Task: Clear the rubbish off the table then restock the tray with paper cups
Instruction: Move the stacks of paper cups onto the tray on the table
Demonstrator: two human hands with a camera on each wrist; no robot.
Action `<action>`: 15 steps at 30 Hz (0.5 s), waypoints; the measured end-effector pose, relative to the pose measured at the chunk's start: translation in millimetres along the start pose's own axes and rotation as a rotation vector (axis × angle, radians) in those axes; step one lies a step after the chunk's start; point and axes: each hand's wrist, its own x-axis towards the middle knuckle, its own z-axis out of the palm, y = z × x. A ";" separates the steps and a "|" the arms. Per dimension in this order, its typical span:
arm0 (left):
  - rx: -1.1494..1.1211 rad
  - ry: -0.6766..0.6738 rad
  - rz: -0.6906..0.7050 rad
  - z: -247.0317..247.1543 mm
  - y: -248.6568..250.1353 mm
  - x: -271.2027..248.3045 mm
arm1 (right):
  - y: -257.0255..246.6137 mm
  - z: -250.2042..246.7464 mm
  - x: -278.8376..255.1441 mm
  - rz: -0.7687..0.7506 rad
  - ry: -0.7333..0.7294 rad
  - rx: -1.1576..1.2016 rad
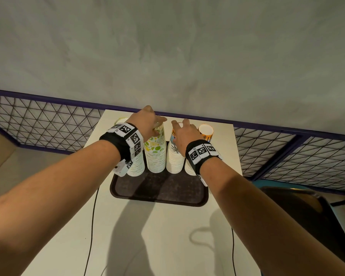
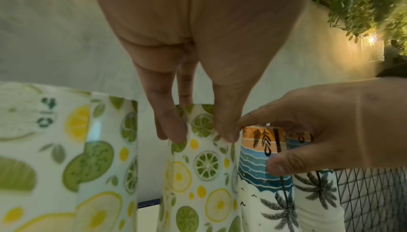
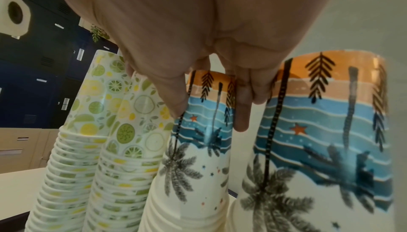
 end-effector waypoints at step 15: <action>0.039 0.151 -0.075 -1.6 -36.2 -28.7 | -15.6 -27.7 3.1 -0.072 0.180 -0.012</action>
